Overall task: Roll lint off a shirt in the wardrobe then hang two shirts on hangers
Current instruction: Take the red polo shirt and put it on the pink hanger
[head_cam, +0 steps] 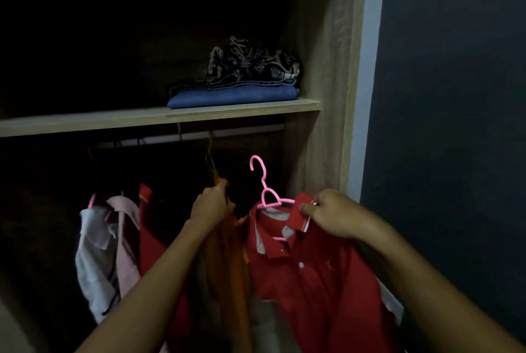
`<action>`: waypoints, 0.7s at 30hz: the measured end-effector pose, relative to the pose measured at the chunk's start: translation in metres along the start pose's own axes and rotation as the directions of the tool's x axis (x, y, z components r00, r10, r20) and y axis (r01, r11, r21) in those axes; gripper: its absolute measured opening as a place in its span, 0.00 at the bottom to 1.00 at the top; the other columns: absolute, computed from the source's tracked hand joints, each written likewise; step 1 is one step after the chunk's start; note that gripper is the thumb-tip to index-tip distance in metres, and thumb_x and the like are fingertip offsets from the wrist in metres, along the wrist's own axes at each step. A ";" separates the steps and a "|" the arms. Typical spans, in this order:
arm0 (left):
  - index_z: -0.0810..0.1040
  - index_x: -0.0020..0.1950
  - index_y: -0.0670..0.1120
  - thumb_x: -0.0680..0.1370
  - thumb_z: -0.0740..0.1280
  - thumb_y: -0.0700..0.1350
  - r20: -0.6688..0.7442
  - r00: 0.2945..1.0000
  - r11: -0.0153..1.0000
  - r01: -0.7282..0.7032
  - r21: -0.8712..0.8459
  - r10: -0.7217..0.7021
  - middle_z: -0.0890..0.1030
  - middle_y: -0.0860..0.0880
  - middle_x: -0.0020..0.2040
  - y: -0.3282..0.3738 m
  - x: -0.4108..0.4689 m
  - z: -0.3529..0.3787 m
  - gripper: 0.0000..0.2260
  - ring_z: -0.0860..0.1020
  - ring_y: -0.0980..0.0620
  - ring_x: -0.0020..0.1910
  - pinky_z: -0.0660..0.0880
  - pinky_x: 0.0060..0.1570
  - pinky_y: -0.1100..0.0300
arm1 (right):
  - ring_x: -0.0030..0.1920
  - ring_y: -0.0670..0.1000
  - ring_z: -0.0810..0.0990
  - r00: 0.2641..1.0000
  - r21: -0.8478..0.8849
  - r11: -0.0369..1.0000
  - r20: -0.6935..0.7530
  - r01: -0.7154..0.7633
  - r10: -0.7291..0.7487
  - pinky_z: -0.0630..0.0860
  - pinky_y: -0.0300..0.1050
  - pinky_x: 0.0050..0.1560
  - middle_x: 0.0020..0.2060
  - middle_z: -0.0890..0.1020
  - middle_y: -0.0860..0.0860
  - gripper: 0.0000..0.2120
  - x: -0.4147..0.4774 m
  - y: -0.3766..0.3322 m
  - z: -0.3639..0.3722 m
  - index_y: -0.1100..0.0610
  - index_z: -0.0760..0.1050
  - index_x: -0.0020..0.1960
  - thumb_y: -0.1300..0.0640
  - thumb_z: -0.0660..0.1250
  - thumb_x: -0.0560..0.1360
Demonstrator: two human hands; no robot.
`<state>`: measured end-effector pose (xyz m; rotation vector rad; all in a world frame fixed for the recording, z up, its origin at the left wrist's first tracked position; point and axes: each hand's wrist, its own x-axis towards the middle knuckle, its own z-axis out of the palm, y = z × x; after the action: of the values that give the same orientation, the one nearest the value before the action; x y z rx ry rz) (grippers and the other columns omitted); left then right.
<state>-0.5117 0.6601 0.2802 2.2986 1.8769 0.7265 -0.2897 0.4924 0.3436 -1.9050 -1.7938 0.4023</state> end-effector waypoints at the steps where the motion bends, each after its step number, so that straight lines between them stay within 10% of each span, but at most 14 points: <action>1: 0.67 0.70 0.51 0.73 0.71 0.48 -0.007 1.000 1.000 0.000 -0.011 0.000 0.79 0.41 0.59 -0.005 0.001 -0.002 0.27 0.79 0.39 0.57 0.78 0.54 0.48 | 0.33 0.55 0.77 1.000 0.018 1.000 -0.031 0.001 -0.001 0.64 0.44 0.30 0.30 0.76 0.56 0.18 0.008 -0.005 0.011 0.59 0.72 0.33 0.51 0.63 0.79; 9: 0.54 0.78 0.59 0.77 0.63 0.48 0.131 0.972 0.972 -0.210 0.103 0.196 0.74 0.41 0.67 -0.031 0.013 0.000 0.31 0.76 0.38 0.63 0.75 0.61 0.47 | 0.51 0.62 0.81 0.992 0.060 0.998 -0.117 -0.031 0.038 0.65 0.42 0.40 0.49 0.83 0.64 0.16 0.056 -0.036 0.062 0.66 0.77 0.47 0.52 0.61 0.80; 21: 0.64 0.74 0.57 0.78 0.53 0.68 0.251 0.946 0.947 -0.257 0.194 0.205 0.72 0.41 0.71 -0.022 0.036 0.013 0.28 0.73 0.38 0.68 0.70 0.64 0.47 | 0.42 0.59 0.81 0.990 0.060 0.995 -0.108 -0.080 0.086 0.65 0.41 0.33 0.34 0.80 0.58 0.17 0.074 -0.025 0.062 0.62 0.76 0.38 0.52 0.62 0.79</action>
<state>-0.5217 0.7028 0.2718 2.6422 1.6801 0.2603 -0.3363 0.5749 0.3134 -1.9291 -1.6206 0.3645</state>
